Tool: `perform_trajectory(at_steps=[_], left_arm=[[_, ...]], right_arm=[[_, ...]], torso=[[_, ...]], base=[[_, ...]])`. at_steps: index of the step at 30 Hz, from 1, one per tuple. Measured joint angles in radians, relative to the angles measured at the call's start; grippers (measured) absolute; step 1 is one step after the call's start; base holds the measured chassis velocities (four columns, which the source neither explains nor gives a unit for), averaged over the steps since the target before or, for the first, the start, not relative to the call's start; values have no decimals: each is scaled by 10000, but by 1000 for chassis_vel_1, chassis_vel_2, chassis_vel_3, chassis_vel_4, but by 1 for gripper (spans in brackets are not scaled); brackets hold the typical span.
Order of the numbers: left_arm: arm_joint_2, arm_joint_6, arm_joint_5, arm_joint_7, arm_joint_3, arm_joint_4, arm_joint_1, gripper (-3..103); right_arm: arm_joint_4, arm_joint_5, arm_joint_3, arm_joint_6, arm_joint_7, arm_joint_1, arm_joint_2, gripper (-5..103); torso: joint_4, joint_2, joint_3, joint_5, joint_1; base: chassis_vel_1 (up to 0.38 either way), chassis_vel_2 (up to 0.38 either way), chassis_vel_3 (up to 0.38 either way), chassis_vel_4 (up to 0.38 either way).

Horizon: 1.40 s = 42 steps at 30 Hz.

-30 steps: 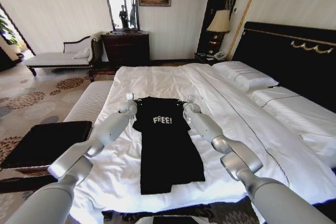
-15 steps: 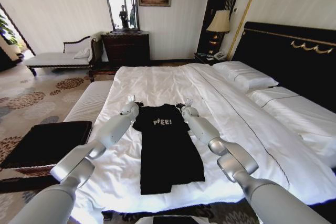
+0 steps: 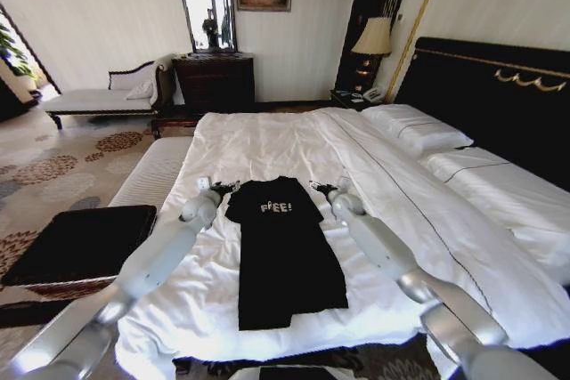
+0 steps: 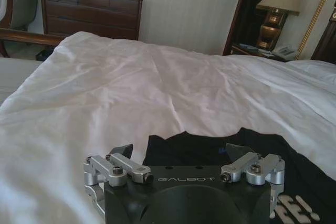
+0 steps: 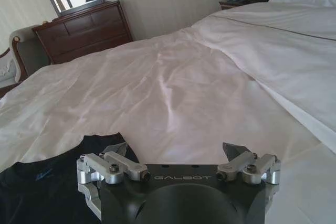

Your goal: Fold the clothes on the bed and place them into the basket.

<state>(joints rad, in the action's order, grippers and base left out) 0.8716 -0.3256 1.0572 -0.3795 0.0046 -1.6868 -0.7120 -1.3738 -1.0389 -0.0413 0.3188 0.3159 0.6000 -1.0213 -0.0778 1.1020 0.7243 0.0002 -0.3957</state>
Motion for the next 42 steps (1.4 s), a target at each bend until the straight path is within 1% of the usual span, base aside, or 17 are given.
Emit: perform_trajectory(at_steps=[1, 3, 4, 5, 9, 12, 13, 15, 17, 18, 20, 23, 27, 30, 34, 38, 42], left_arm=[[0, 0, 0, 0, 0, 0, 0, 98], [-502, 99, -289, 181, -621, -1097, -1252, 100], [-582, 125, -363, 217, -757, -1322, -1529, 100], [-739, 205, -542, 274, -1162, -1927, -2316, 100], [-735, 318, -895, 356, -1930, -2821, -3633, 100], [-493, 475, -1555, 588, -2711, -3343, -4927, 100], [-493, 475, -1555, 588, -2711, -3343, -4927, 100], [-225, 537, -1788, 699, -3205, -3591, -5726, 100], [94, 578, -1903, 760, -3680, -3884, -6499, 100], [94, 578, -1903, 760, -3680, -3884, -6499, 100], [376, 606, -1985, 828, -4048, -4179, -7104, 100], [1013, 631, -2343, 869, -4455, -4736, -7930, 100], [1290, 635, -2469, 880, -4541, -4923, -8227, 100], [1471, 639, -2601, 882, -4637, -4976, -8511, 100], [1520, 657, -2702, 882, -4788, -5002, -8742, 100], [1512, 653, -2618, 888, -4884, -5154, -8837, 100], [1591, 603, -2532, 895, -4893, -5316, -9006, 100]], right_arm=[[0, 0, 0, 0, 0, 0, 0, 99], [-832, 40, -529, 16, 0, 898, 370, 100], [-1010, 66, -634, 15, -11, 1108, 432, 100], [-1453, 145, -899, 14, -20, 1682, 557, 100], [-2382, 267, -1412, 8, 136, 2815, 666, 100], [-3511, 174, -2105, 185, 492, 3950, 754, 100], [-3511, 174, -2105, 185, 492, 3950, 754, 100], [-4236, 52, -2713, 396, 520, 4853, 768, 100], [-4818, 42, -3368, 529, 348, 5929, 750, 100], [-4818, 42, -3368, 529, 348, 5929, 750, 100], [-5217, 39, -3854, 626, 178, 6849, 659, 100], [-5797, -127, -4518, 777, 29, 8039, 316, 100], [-5997, -311, -4691, 849, 8, 8424, 102, 100], [-6393, -854, -4853, 1157, 40, 8984, -180, 100], [-6748, -633, -4999, 1259, -485, 9903, -260, 100], [-6972, -870, -5025, 1411, -762, 10397, -143, 100], [-7075, -2128, -4997, 2116, -1280, 10696, 146, 100]], torso=[[0, 0, 0, 0, 0], [6, 0, 0, -1, 0], [6, 0, 0, -4, 0], [6, 0, 0, -4, 1], [0, 0, 1, 1, 1], [-1, 0, 1, -4, -3], [-1, 0, 1, -4, -3], [4, 0, 3, -2, -4], [3, 0, 2, -6, -3], [3, 0, 2, -6, -3], [-4, 0, 1, 0, -2], [-3, 0, 1, -1, 0], [1, -1, 2, -2, -2], [2, -2, 4, -2, -4], [-3, -2, 3, -3, -4], [-2, -2, 3, -2, -2], [0, -3, 4, -2, -4]], base=[[0, 0, 0, 0], [0, 0, 0, 0], [0, 0, 0, 0], [0, 0, 0, 0], [0, 0, 0, 0], [0, 0, 0, 0], [0, 0, 0, 0], [0, 0, 0, 0], [0, 0, 0, 0], [0, 0, 0, 0], [0, 0, 0, 0], [0, 0, 0, 0], [0, 0, 0, 0], [0, 0, 0, 0], [0, 0, 0, 0], [0, 0, 0, 0], [0, 0, 0, 0]])
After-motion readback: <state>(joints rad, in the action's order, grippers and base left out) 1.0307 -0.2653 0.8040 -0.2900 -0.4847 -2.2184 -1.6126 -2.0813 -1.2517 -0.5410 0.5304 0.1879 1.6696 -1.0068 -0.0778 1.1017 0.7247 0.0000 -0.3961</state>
